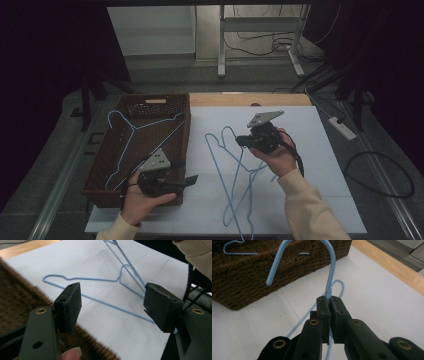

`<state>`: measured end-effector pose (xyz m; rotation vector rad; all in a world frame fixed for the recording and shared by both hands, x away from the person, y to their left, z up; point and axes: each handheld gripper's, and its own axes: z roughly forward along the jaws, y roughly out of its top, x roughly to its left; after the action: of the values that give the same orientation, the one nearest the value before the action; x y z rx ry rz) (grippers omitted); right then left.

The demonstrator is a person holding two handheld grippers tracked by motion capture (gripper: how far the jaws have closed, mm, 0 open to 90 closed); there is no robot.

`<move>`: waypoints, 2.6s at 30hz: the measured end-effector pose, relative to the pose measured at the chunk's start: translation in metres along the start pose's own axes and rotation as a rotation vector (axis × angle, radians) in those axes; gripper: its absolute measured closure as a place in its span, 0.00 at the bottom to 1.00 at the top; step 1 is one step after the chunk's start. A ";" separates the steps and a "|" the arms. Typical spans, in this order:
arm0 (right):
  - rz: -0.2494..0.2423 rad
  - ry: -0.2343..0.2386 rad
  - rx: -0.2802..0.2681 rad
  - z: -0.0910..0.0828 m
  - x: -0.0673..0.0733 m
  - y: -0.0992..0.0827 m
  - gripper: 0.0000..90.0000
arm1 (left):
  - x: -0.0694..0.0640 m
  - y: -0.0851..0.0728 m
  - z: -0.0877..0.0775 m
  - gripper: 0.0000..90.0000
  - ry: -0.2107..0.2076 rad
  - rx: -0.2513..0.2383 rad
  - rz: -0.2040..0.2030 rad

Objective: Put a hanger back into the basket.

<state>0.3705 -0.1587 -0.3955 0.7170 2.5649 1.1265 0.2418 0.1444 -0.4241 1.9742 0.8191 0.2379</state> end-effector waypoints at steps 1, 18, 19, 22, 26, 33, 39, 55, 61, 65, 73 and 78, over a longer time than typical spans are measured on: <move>0.001 -0.002 -0.004 -0.001 0.001 0.001 0.97 | -0.002 0.002 0.003 0.35 -0.005 0.003 -0.001; 0.026 -0.035 -0.054 -0.006 0.005 0.010 0.97 | -0.023 0.033 0.059 0.37 -0.095 0.104 -0.041; 0.030 -0.036 -0.057 -0.007 0.005 0.011 0.97 | -0.024 0.035 0.067 0.38 -0.105 0.118 -0.048; 0.033 -0.038 -0.063 -0.008 0.006 0.012 0.97 | -0.026 0.037 0.076 0.40 -0.112 0.128 -0.053; 0.035 -0.045 -0.078 -0.012 0.007 0.015 0.97 | -0.025 0.040 0.091 0.45 -0.133 0.160 -0.076; 0.033 -0.044 -0.100 -0.017 0.009 0.018 0.97 | -0.023 0.040 0.102 0.69 -0.195 0.196 -0.114; 0.031 -0.034 -0.129 -0.022 0.008 0.018 0.97 | -0.020 0.040 0.098 0.89 -0.188 0.166 -0.143; 0.013 -0.012 -0.295 -0.050 0.007 0.008 0.69 | -0.004 0.042 0.075 0.97 -0.164 -0.001 -0.254; 0.001 -0.030 -0.367 -0.060 0.014 -0.010 0.51 | 0.000 0.045 0.066 0.97 -0.170 -0.024 -0.262; 0.008 -0.046 -0.394 -0.066 0.017 -0.023 0.46 | 0.002 0.046 0.061 0.97 -0.173 -0.043 -0.267; 0.034 -0.049 -0.356 -0.066 0.015 -0.055 0.43 | 0.008 0.051 0.039 0.97 -0.165 -0.093 -0.265; 0.062 -0.059 -0.318 -0.065 0.009 -0.074 0.42 | 0.018 0.053 0.015 0.97 -0.140 -0.136 -0.268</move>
<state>0.3110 -0.2373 -0.4072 0.7404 2.2544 1.4646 0.2865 0.1278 -0.3907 1.7124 0.9391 -0.0028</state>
